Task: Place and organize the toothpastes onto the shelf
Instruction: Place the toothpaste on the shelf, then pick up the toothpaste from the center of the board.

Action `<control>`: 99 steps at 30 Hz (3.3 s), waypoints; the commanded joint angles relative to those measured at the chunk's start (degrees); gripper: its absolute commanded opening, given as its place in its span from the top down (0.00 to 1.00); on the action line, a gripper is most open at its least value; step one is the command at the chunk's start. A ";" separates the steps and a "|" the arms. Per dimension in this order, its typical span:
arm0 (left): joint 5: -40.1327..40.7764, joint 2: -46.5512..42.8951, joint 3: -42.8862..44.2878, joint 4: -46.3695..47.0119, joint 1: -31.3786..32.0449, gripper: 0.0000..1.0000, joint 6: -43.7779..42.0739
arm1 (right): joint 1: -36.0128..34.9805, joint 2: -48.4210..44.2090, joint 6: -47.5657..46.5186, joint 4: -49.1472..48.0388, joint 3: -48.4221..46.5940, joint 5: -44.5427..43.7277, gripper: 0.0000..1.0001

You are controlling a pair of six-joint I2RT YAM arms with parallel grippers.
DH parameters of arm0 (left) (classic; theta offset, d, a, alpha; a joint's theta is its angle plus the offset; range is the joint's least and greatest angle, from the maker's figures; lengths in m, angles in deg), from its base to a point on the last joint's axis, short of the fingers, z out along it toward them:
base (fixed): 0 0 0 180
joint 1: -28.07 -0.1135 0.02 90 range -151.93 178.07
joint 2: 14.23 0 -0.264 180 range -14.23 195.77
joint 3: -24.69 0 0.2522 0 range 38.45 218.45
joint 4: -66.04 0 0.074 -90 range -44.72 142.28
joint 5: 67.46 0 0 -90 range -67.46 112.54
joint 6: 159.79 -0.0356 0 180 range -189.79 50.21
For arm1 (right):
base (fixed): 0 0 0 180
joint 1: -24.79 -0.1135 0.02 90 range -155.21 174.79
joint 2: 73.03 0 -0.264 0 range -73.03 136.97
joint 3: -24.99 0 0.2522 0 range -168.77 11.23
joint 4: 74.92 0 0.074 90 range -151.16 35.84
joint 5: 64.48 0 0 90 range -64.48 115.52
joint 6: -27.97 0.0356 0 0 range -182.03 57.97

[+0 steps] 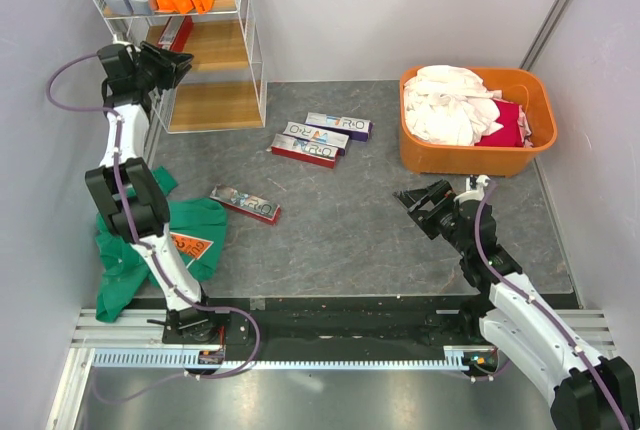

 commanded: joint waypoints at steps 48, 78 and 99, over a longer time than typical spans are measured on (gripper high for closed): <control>6.69 -48.05 -45.03 -37.73 14.80 0.00 -35.82 | 0.24 4.18 -2.15 -2.58 2.29 4.92 0.02; 13.11 -19.85 -45.66 -26.74 18.77 0.00 -25.00 | 0.24 5.67 -3.30 -2.76 3.70 5.36 0.02; 15.13 -2.97 -26.68 -32.62 22.90 0.01 -28.85 | 0.24 8.13 -4.44 -3.20 3.61 5.27 0.02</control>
